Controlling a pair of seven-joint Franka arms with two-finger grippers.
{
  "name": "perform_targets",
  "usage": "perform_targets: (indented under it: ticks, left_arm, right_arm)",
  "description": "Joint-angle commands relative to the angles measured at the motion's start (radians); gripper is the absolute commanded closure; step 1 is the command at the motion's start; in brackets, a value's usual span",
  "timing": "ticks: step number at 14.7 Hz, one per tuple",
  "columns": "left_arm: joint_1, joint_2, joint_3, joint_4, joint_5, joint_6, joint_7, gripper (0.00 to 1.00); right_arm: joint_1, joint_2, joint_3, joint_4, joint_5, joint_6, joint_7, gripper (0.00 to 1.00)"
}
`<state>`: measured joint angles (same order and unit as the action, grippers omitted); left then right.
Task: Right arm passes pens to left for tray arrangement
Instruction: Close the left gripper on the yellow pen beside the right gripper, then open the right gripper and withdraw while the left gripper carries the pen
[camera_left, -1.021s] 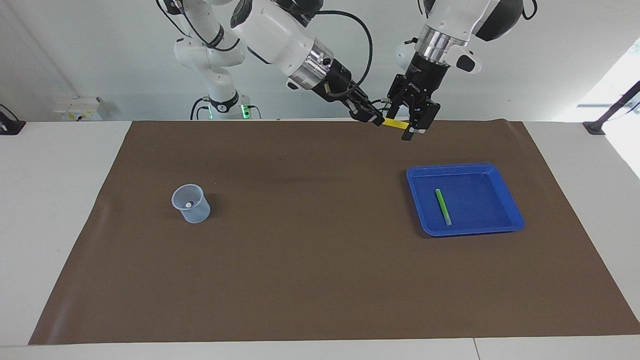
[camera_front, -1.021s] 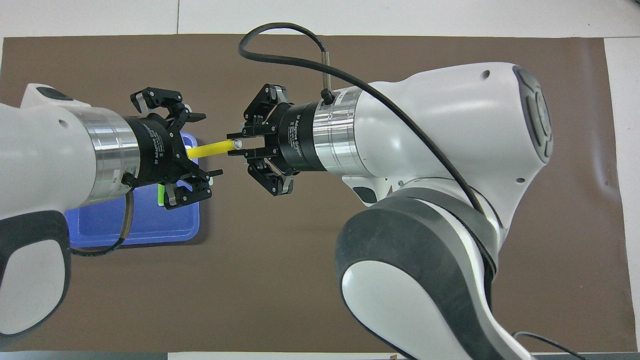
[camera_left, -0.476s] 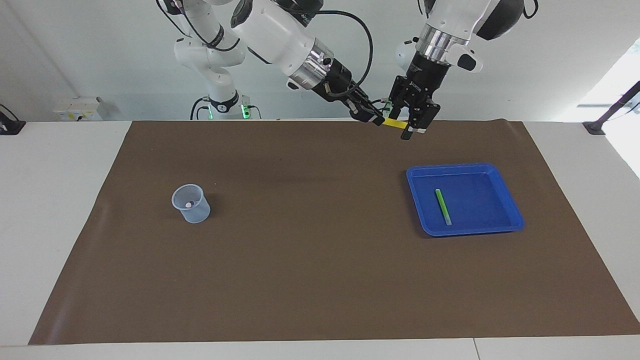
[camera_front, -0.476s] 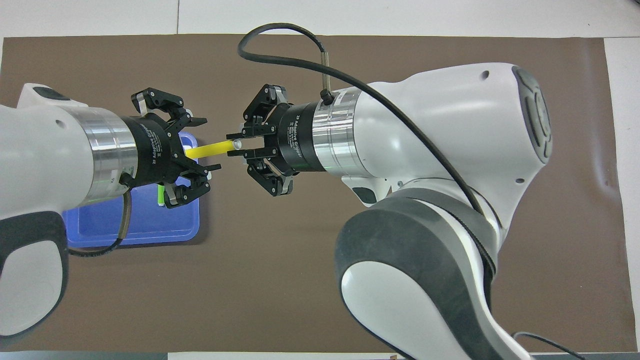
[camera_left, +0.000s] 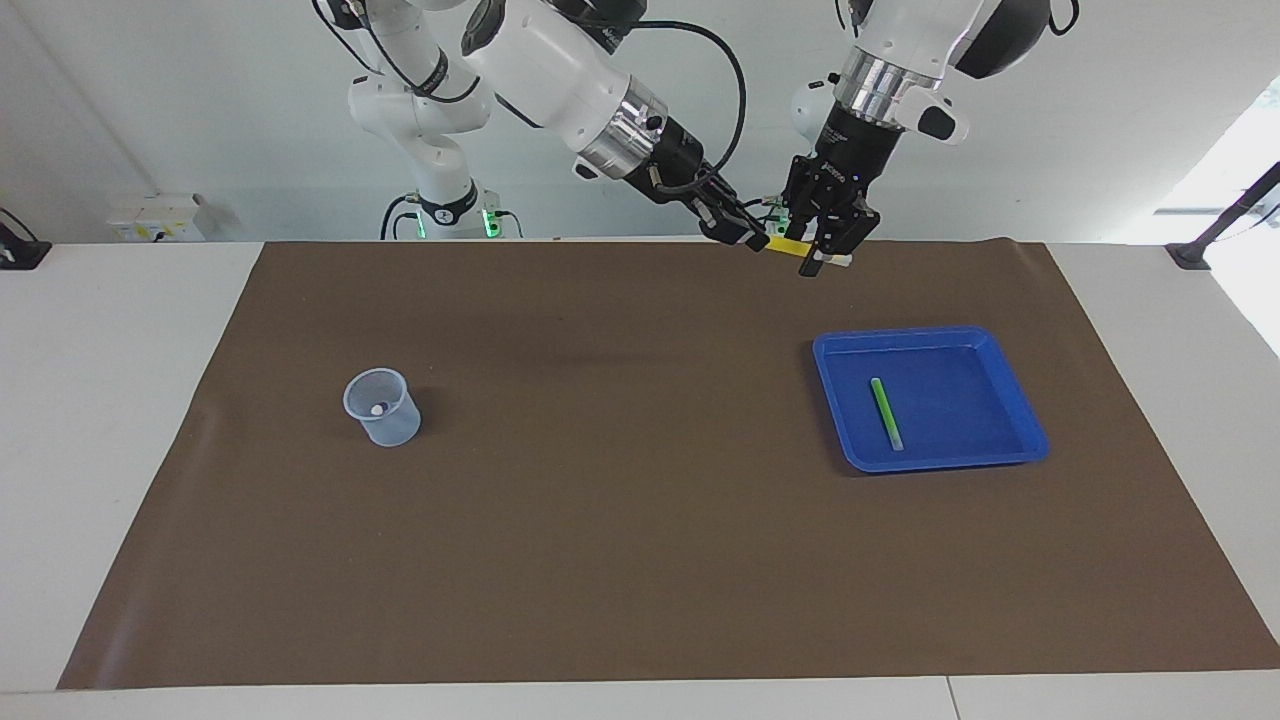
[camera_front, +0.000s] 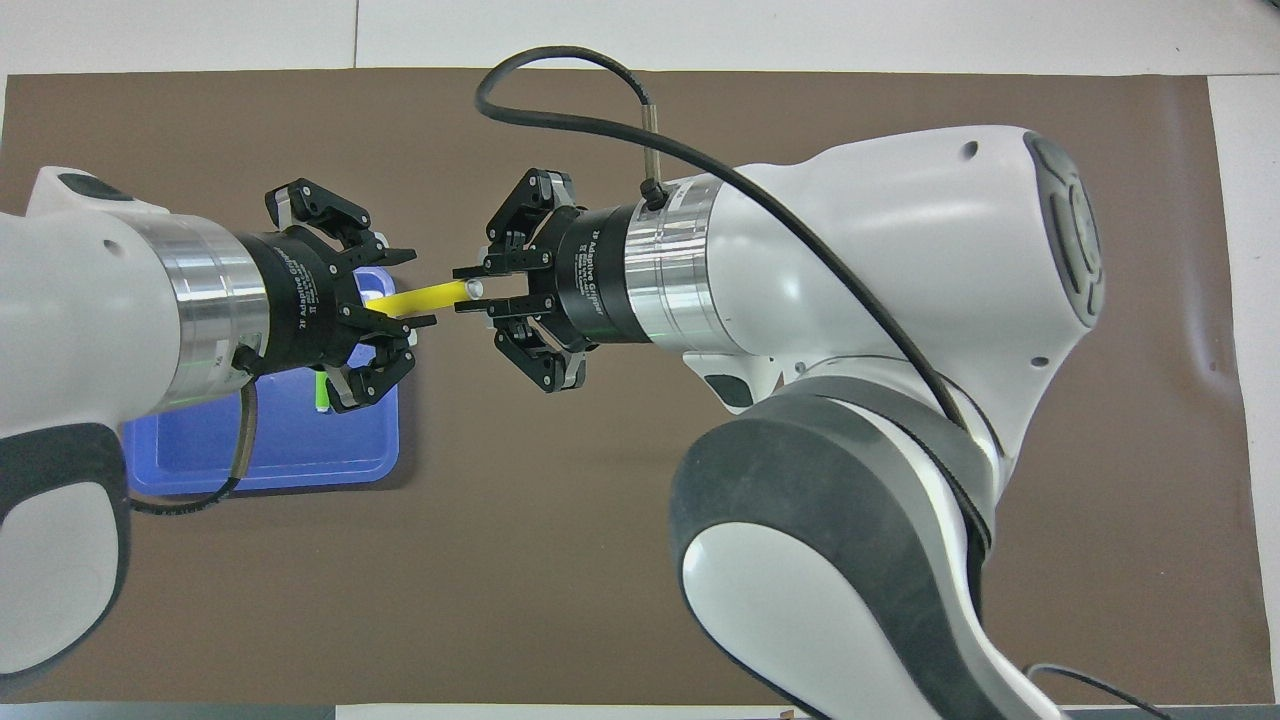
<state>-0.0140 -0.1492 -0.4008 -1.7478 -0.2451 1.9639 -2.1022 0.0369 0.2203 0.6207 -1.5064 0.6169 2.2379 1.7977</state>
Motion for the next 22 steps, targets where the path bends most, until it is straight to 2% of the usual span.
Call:
perform_targets:
  ticks: [1,2,3,9,10,11,12,13,15,19,22]
  left_arm:
    - [0.000,-0.018,0.007,-0.006,0.021,-0.020,-0.015,0.73]
    - [0.000,-0.019,0.007,-0.006,0.021,-0.020,-0.015,0.96]
    - [0.000,-0.019,0.007,-0.007,0.026,-0.020,-0.015,1.00]
    - [0.000,-0.019,0.007,-0.007,0.044,-0.011,-0.022,1.00]
    - [0.002,-0.019,0.007,-0.007,0.044,-0.010,-0.022,1.00]
    - [0.002,-0.019,0.007,-0.007,0.044,-0.008,-0.022,1.00]
    - [0.002,-0.019,0.007,-0.007,0.044,-0.008,-0.022,1.00]
    - [0.002,-0.019,0.007,-0.006,0.044,-0.008,-0.022,1.00]
    - [0.008,-0.019,0.010,-0.006,0.044,-0.008,-0.022,1.00]
    - [0.029,-0.019,0.010,-0.012,0.047,-0.006,0.026,1.00]
    - [0.101,-0.023,0.013,-0.030,0.047,-0.014,0.216,1.00]
  right_arm:
    - [-0.003,-0.004,0.008,-0.008,-0.006,0.011,0.009,1.00]
    - [-0.003,-0.004,0.008,-0.008,-0.006,0.012,0.008,1.00]
    - [-0.003,-0.004,0.008,-0.006,-0.006,0.014,0.008,1.00]
    - [-0.003,-0.003,0.008,-0.006,-0.006,0.013,0.008,1.00]
    - [-0.006,-0.002,0.008,-0.006,-0.006,0.002,0.008,0.81]
    - [-0.005,-0.002,0.008,-0.006,-0.009,0.006,0.006,0.34]
    - [-0.006,-0.002,0.007,-0.005,-0.026,0.006,0.005,0.15]
    - [-0.009,-0.001,0.007,0.001,-0.042,-0.003,0.005,0.07]
    - [-0.017,-0.001,-0.004,0.008,-0.089,-0.042,-0.004,0.00]
    - [-0.032,-0.002,-0.015,0.006,-0.256,-0.200,-0.122,0.00]
    - [-0.037,-0.030,-0.114,-0.006,-0.267,-0.361,-0.333,0.00]
